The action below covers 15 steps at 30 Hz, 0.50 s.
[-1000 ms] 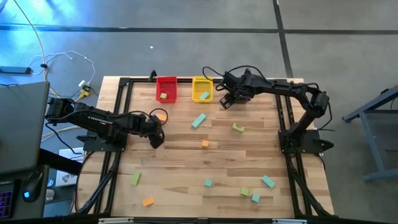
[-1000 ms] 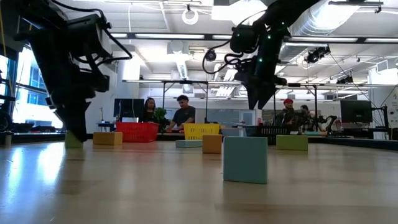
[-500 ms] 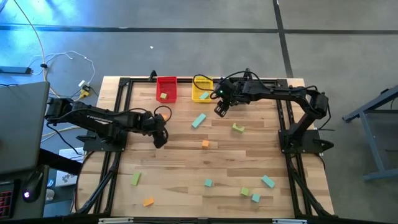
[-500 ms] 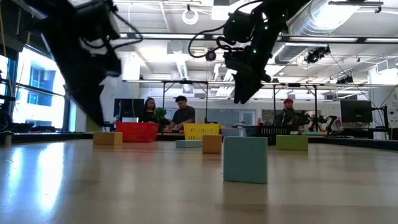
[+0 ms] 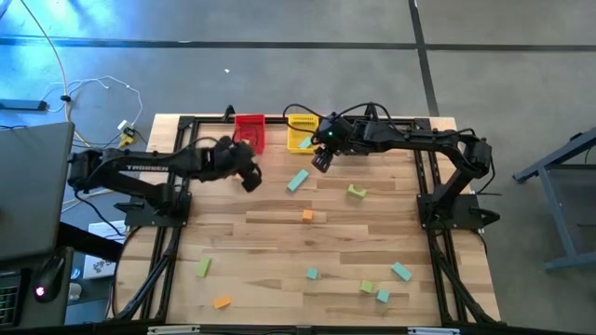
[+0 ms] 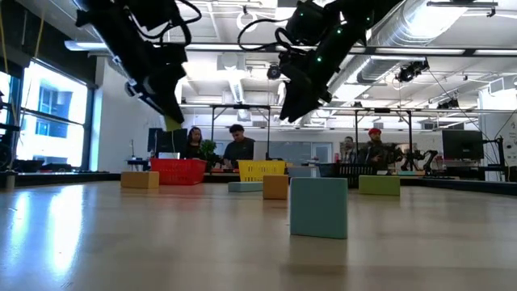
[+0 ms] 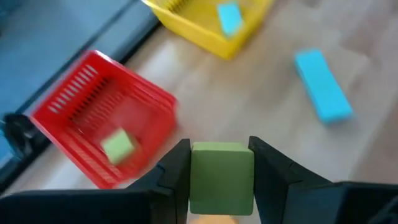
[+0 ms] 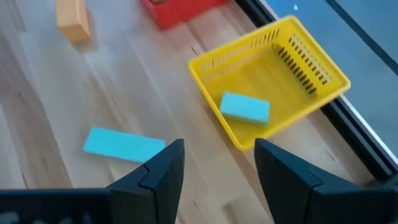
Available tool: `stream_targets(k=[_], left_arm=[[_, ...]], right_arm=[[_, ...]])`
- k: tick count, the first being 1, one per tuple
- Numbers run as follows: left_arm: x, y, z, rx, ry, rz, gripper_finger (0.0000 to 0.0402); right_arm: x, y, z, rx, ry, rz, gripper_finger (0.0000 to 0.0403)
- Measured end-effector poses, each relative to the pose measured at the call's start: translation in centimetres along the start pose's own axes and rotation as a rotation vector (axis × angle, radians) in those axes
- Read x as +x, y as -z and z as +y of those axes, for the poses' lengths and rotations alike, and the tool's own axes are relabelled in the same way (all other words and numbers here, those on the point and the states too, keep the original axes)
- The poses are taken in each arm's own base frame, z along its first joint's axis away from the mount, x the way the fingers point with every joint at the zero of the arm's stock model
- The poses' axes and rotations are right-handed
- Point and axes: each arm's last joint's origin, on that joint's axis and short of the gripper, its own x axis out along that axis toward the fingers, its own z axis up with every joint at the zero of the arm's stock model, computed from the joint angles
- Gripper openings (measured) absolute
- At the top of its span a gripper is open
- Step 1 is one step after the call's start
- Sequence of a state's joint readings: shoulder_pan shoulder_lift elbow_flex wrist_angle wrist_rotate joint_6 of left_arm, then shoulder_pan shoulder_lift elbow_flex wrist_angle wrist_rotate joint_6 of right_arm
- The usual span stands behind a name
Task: Sort & place blocks by color
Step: Put the green block into the red basket
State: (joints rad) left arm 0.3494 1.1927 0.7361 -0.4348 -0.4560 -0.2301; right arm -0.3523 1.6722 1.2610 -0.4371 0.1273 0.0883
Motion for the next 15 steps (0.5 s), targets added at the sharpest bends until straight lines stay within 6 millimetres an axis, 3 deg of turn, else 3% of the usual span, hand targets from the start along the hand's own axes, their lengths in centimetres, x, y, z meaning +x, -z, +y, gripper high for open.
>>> stream_targets(k=[6, 15], left_arm=[[1.5, -1.3, 3.2, -0.089, -0.031, -0.046, 0.0102], [3.4, -1.6, 7.8, -0.177, -0.093, -0.026, 0.0102]], right_arm=[[-0.1, -0.7, 0.4, -0.070, -0.109, -0.072, 0.0181], [-0.5, -2.1, 2.1, -0.190, -0.162, -0.237, 0.0181]])
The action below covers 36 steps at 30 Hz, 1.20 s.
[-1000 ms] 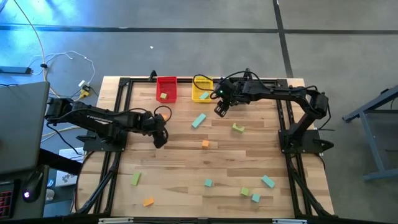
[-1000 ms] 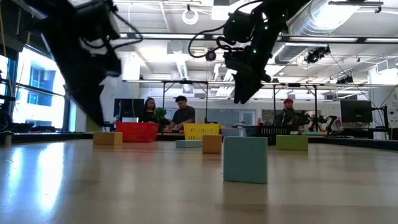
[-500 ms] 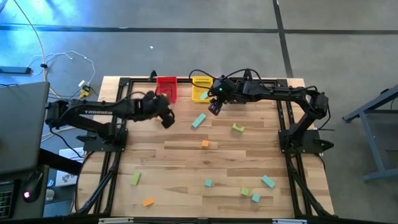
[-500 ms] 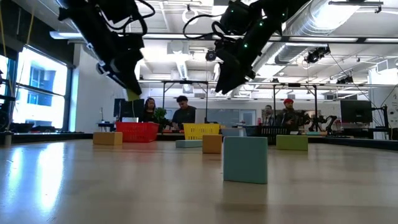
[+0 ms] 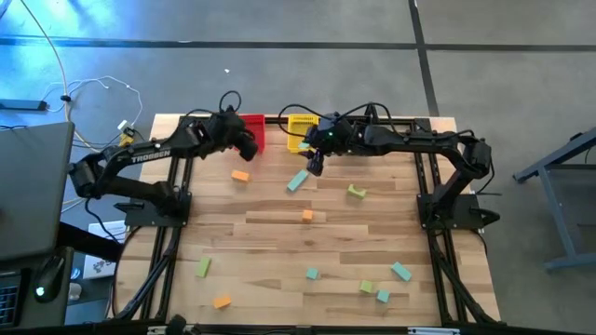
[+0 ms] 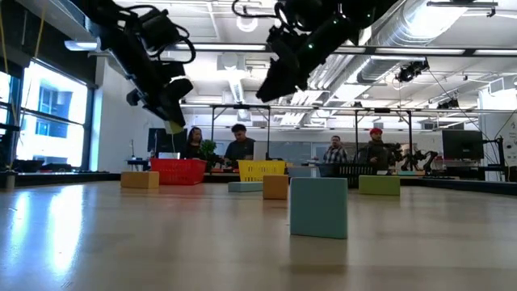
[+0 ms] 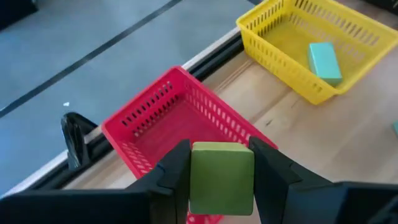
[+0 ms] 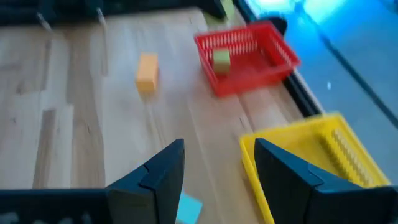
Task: Sort & place blocks by color
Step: Put the green block into the red basket, then put the blue block into the yellow basket
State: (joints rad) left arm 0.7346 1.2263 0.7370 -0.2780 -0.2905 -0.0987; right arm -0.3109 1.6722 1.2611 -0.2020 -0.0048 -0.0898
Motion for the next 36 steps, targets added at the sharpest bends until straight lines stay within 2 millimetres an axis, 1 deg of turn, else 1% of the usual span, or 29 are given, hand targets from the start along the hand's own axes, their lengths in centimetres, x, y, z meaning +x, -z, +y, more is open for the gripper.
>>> stream_targets(k=[8, 15, 20, 23, 27, 31, 36], left_arm=[[3.6, 0.2, 2.0, -0.049, 0.045, 0.082, 0.0105], [6.8, -0.2, 2.2, -0.034, 0.048, 0.167, 0.0107], [8.3, -0.3, 1.8, -0.031, 0.070, 0.204, 0.0112], [8.8, -0.4, 1.7, -0.030, 0.076, 0.215, 0.0114], [8.9, -0.3, 1.6, -0.045, 0.086, 0.232, 0.0126], [8.7, -0.3, 1.7, -0.044, 0.087, 0.240, 0.0151], [8.3, -0.6, 1.7, -0.039, 0.094, 0.224, 0.0185]], right_arm=[[-0.1, -1.0, -0.4, -0.019, -0.047, -0.111, 0.0181], [0.0, -0.9, -0.9, -0.062, -0.086, -0.119, 0.0181], [0.9, -0.3, -1.2, -0.095, -0.136, -0.099, 0.0181], [1.6, 0.4, -1.1, -0.113, -0.156, -0.054, 0.0181], [2.1, 1.0, -1.1, -0.134, -0.171, -0.015, 0.0181], [2.5, 1.3, -1.0, -0.139, -0.176, 0.001, 0.0181], [2.7, 1.4, -0.3, -0.161, -0.191, 0.005, 0.0181]])
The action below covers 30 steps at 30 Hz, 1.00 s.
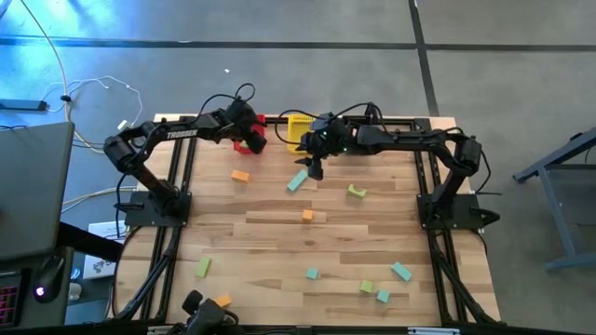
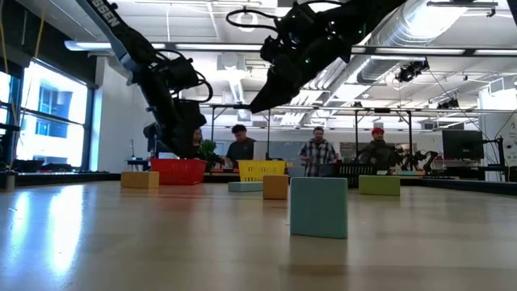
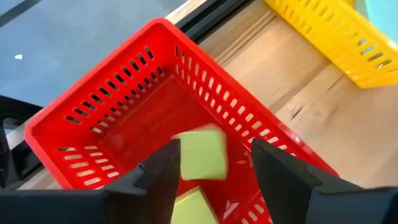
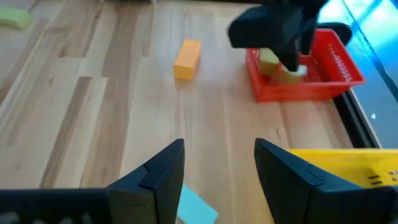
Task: Sort & place blocks by color
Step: Put the blue block into the yellow basket
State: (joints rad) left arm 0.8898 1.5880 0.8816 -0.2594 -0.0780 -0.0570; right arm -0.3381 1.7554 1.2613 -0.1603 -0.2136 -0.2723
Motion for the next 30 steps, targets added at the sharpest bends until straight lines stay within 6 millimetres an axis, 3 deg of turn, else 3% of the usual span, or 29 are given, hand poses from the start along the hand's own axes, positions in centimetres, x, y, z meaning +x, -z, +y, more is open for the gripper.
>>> stream_targets(k=[6, 14, 22, 30], left_arm=[[-0.9, -1.4, -0.1, 0.008, 0.046, 0.019, 0.0208], [-3.1, -2.9, -0.5, 0.058, 0.177, 0.070, 0.0205], [-6.4, -2.1, -0.2, 0.082, 0.280, 0.119, 0.0207], [-10.1, -0.8, -0.7, 0.106, 0.290, 0.151, 0.0206]], right_arm=[[-0.1, -1.0, 0.6, -0.029, -0.011, 0.019, 0.0181], [-0.5, -3.4, 0.4, -0.132, -0.019, 0.109, 0.0181], [1.3, -2.2, 0.5, -0.220, -0.104, 0.273, 0.0181], [4.4, -0.3, 2.2, -0.360, -0.209, 0.365, 0.0181]])
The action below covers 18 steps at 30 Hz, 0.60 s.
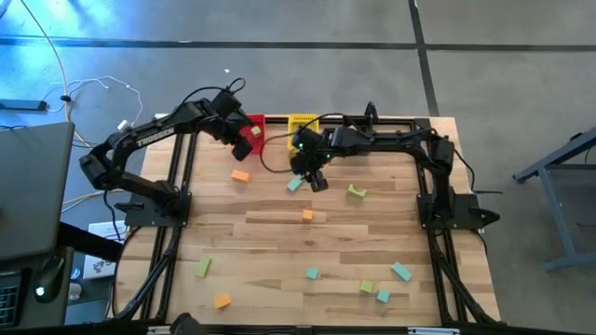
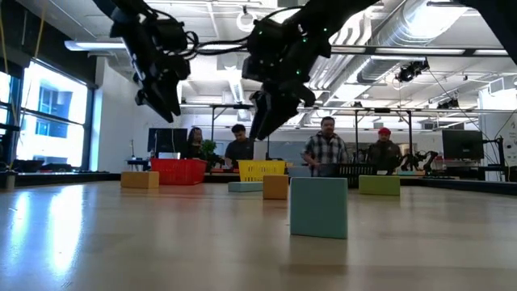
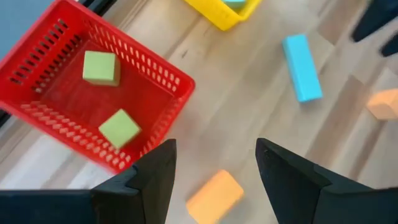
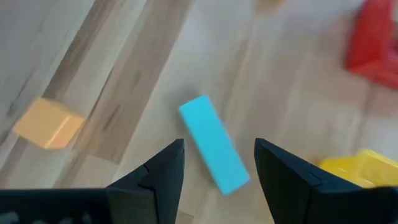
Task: Sort & place blocks by color
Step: Put the blue block into the yellow basket
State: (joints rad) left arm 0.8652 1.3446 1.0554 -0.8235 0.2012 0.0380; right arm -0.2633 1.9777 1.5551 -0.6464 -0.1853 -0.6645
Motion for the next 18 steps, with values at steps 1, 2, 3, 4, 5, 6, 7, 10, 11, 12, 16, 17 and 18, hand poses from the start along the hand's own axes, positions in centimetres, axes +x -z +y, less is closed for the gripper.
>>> stream_targets(k=[1, 2, 3, 4, 5, 6, 7, 10, 11, 12, 16, 17, 18], left_arm=[[-0.3, 0.1, -0.2, 0.006, 0.002, -0.005, 0.0206], [-0.6, 0.2, -0.4, 0.012, 0.004, -0.009, 0.0207], [-0.9, 0.4, -0.6, 0.015, 0.005, -0.008, 0.0207], [-1.3, 0.5, -0.7, 0.019, 0.007, -0.014, 0.0207], [-1.6, 0.6, -0.9, 0.027, 0.009, -0.026, 0.0207], [-1.8, 0.7, -1.1, 0.032, 0.011, -0.032, 0.0207], [-2.0, 0.8, -1.2, 0.033, 0.011, -0.034, 0.0207], [-2.6, 1.0, -1.4, 0.033, 0.012, -0.046, 0.0207], [-2.7, 1.0, -1.4, 0.035, 0.012, -0.050, 0.0207], [-2.7, 1.0, -1.5, 0.035, 0.012, -0.052, 0.0207], [-2.9, 1.1, -1.5, 0.036, 0.013, -0.055, 0.0207], [-2.8, 1.1, -1.5, 0.035, 0.012, -0.055, 0.0207], [-2.8, 1.1, -1.5, 0.035, 0.012, -0.055, 0.0207]], right_arm=[[0.5, -0.1, 0.2, -0.025, -0.005, 0.002, 0.0181], [0.8, -0.2, 0.4, -0.045, -0.006, 0.007, 0.0181], [1.2, -0.2, 0.6, -0.065, -0.006, 0.019, 0.0181], [1.5, -0.3, 0.7, -0.084, -0.004, 0.021, 0.0181], [1.8, -0.4, 0.8, -0.101, -0.002, 0.024, 0.0181], [2.0, -0.4, 0.9, -0.118, 0.000, 0.031, 0.0181], [2.3, -0.5, 1.0, -0.133, 0.009, 0.036, 0.0181], [2.9, -0.6, 1.1, -0.171, 0.036, 0.047, 0.0181], [3.1, -0.7, 1.0, -0.180, 0.042, 0.040, 0.0181], [3.2, -0.7, 0.9, -0.186, 0.048, 0.036, 0.0181], [4.3, -0.5, 0.9, -0.189, 0.043, 0.044, 0.0181], [4.5, -0.4, 0.9, -0.187, 0.039, 0.050, 0.0181], [4.7, -0.2, 0.8, -0.185, 0.038, 0.052, 0.0181]])
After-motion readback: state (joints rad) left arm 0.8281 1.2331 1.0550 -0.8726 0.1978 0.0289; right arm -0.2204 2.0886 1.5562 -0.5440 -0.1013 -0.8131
